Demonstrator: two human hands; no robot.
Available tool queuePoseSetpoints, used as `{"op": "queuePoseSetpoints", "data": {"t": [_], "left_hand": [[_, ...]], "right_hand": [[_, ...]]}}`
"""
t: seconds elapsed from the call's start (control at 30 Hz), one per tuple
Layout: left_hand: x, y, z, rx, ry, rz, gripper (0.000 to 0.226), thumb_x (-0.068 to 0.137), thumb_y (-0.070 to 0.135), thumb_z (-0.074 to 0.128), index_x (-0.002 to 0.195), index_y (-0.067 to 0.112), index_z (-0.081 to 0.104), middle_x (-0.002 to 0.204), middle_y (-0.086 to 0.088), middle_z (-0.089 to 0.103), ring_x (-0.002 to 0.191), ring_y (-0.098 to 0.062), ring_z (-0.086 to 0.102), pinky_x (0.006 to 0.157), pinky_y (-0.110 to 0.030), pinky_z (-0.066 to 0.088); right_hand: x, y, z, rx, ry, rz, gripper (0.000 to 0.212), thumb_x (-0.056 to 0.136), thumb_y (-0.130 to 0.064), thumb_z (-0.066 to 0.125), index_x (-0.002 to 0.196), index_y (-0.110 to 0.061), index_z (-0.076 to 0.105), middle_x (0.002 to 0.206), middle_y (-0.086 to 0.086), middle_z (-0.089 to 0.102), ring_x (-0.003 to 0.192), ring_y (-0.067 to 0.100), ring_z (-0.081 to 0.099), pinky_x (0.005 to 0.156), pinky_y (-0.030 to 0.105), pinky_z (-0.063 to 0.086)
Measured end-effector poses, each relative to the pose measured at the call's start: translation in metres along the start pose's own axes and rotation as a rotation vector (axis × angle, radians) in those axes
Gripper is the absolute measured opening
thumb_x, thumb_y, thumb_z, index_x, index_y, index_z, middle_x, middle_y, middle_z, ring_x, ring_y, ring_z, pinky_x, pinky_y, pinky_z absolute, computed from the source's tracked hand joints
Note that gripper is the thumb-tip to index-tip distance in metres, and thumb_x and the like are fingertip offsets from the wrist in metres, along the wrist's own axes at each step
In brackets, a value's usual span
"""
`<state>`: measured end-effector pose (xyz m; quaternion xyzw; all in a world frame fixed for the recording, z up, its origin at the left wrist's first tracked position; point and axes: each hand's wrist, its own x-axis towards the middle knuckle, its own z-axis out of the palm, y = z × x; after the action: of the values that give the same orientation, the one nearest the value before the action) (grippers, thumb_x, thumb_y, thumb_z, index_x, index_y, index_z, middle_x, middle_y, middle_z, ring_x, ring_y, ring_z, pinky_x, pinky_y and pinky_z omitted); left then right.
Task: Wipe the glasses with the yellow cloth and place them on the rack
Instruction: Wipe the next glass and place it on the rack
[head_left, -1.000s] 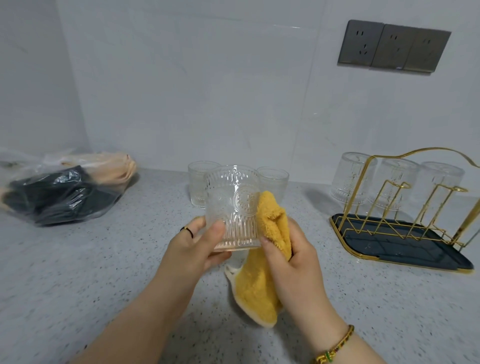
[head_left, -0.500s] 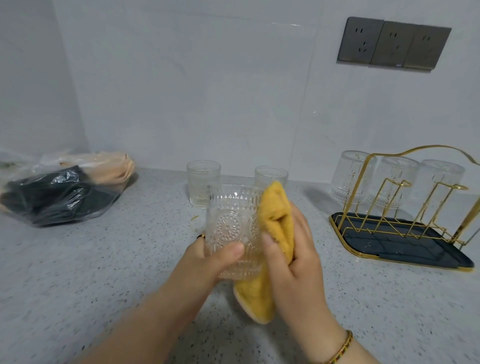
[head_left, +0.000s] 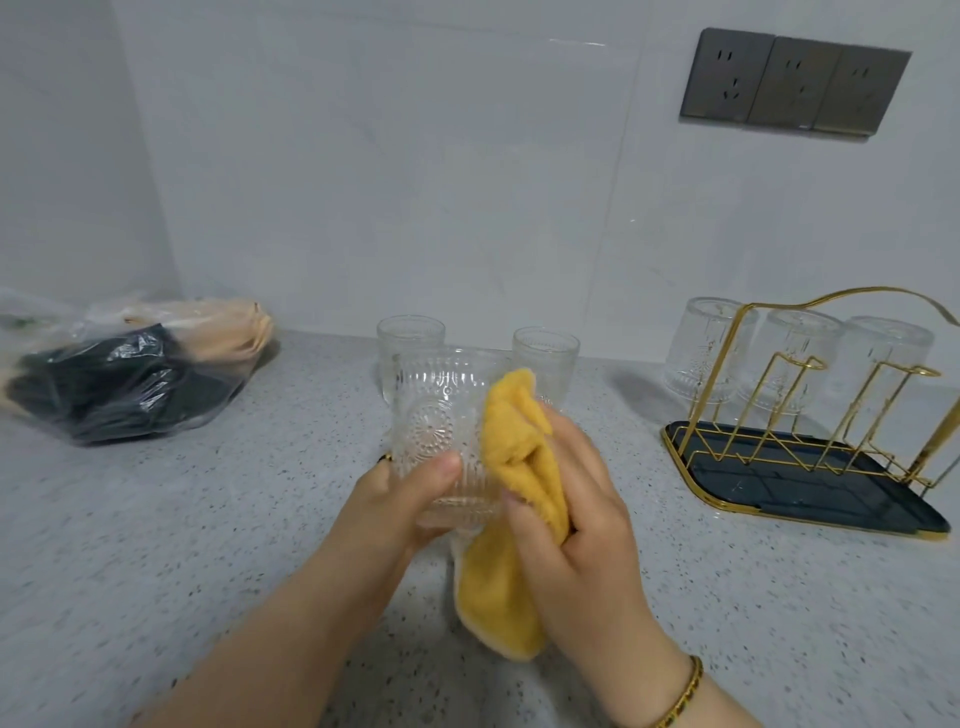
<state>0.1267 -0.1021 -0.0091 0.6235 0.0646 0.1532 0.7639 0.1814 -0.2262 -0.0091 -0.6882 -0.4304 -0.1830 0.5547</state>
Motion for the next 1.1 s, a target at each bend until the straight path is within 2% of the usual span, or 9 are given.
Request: {"op": "queuePoseSetpoints", "data": {"t": [0.17, 0.3, 0.4, 0.47, 0.57, 0.73, 0.87, 0.97, 1.1], "left_hand": [[-0.005, -0.002, 0.01, -0.071, -0.032, 0.002, 0.068, 0.05, 0.046, 0.064, 0.109, 0.013, 0.062, 0.101, -0.007, 0.073, 0.094, -0.021, 0.069, 0.077, -0.029, 0.056], [0.001, -0.001, 0.004, -0.164, 0.137, 0.029, 0.057, 0.055, 0.043, 0.066, 0.104, 0.015, 0.065, 0.095, -0.004, 0.074, 0.09, -0.018, 0.07, 0.076, -0.03, 0.056], [0.002, 0.003, 0.003, -0.157, 0.179, 0.048, 0.044, 0.068, 0.043, 0.055, 0.104, 0.019, 0.064, 0.095, 0.002, 0.074, 0.091, -0.012, 0.069, 0.082, -0.031, 0.049], [0.002, 0.006, 0.006, -0.15, 0.187, 0.051, 0.036, 0.07, 0.046, 0.064, 0.098, 0.023, 0.063, 0.087, 0.008, 0.075, 0.082, -0.004, 0.069, 0.08, -0.027, 0.046], [0.002, 0.008, 0.005, -0.123, 0.208, 0.037, 0.05, 0.055, 0.053, 0.054, 0.093, 0.021, 0.061, 0.078, 0.01, 0.075, 0.075, -0.002, 0.069, 0.079, -0.027, 0.046], [0.005, 0.006, -0.001, -0.068, 0.245, 0.019, 0.066, 0.05, 0.053, 0.058, 0.104, 0.014, 0.061, 0.091, 0.0, 0.075, 0.084, -0.01, 0.071, 0.078, -0.026, 0.053], [0.005, 0.004, 0.001, -0.129, 0.161, -0.027, 0.06, 0.059, 0.049, 0.058, 0.105, 0.01, 0.062, 0.093, -0.004, 0.075, 0.088, -0.013, 0.071, 0.071, -0.022, 0.057], [0.003, 0.005, 0.001, -0.023, 0.059, -0.016, 0.047, 0.073, 0.044, 0.069, 0.106, 0.01, 0.065, 0.096, -0.005, 0.074, 0.092, -0.016, 0.07, 0.073, -0.022, 0.056], [-0.002, 0.004, 0.006, 0.044, -0.038, -0.012, 0.064, 0.053, 0.045, 0.065, 0.11, 0.015, 0.062, 0.103, -0.004, 0.073, 0.098, -0.02, 0.068, 0.085, -0.035, 0.053]], "right_hand": [[0.008, 0.004, -0.008, 0.184, 0.056, 0.276, 0.025, 0.07, -0.052, 0.045, 0.088, -0.04, 0.057, 0.093, -0.013, 0.064, 0.091, 0.005, 0.059, 0.081, 0.023, 0.048], [0.004, 0.006, -0.003, 0.152, -0.088, 0.342, 0.023, 0.07, -0.051, 0.049, 0.067, -0.029, 0.056, 0.063, -0.021, 0.057, 0.06, -0.002, 0.051, 0.058, 0.01, 0.038], [0.001, 0.003, -0.001, 0.131, -0.083, 0.279, 0.032, 0.068, -0.054, 0.043, 0.061, -0.024, 0.053, 0.055, -0.019, 0.05, 0.055, 0.001, 0.046, 0.054, 0.011, 0.035], [0.001, 0.001, -0.002, 0.127, -0.058, 0.228, 0.02, 0.07, -0.05, 0.044, 0.06, -0.034, 0.05, 0.059, -0.022, 0.051, 0.059, -0.001, 0.048, 0.056, 0.008, 0.035], [0.001, 0.0, 0.001, 0.103, -0.054, 0.154, 0.009, 0.075, -0.044, 0.045, 0.077, -0.041, 0.053, 0.073, -0.023, 0.057, 0.077, -0.005, 0.053, 0.069, 0.005, 0.037], [-0.001, 0.006, 0.002, -0.021, -0.051, 0.103, 0.04, 0.076, -0.041, 0.045, 0.112, -0.03, 0.059, 0.115, -0.008, 0.058, 0.108, 0.0, 0.048, 0.092, 0.011, 0.038], [-0.004, 0.003, 0.004, -0.085, -0.184, 0.033, 0.048, 0.076, -0.045, 0.043, 0.124, -0.042, 0.042, 0.127, -0.019, 0.044, 0.118, 0.001, 0.041, 0.1, 0.014, 0.033], [-0.003, 0.0, 0.003, -0.007, -0.125, 0.087, 0.044, 0.075, -0.046, 0.043, 0.118, -0.048, 0.047, 0.128, -0.023, 0.04, 0.119, -0.001, 0.038, 0.1, 0.012, 0.031], [0.009, -0.001, -0.013, 0.091, 0.051, 0.147, 0.029, 0.073, -0.045, 0.044, 0.101, -0.047, 0.052, 0.113, -0.013, 0.055, 0.105, -0.003, 0.05, 0.09, 0.009, 0.038]]}}
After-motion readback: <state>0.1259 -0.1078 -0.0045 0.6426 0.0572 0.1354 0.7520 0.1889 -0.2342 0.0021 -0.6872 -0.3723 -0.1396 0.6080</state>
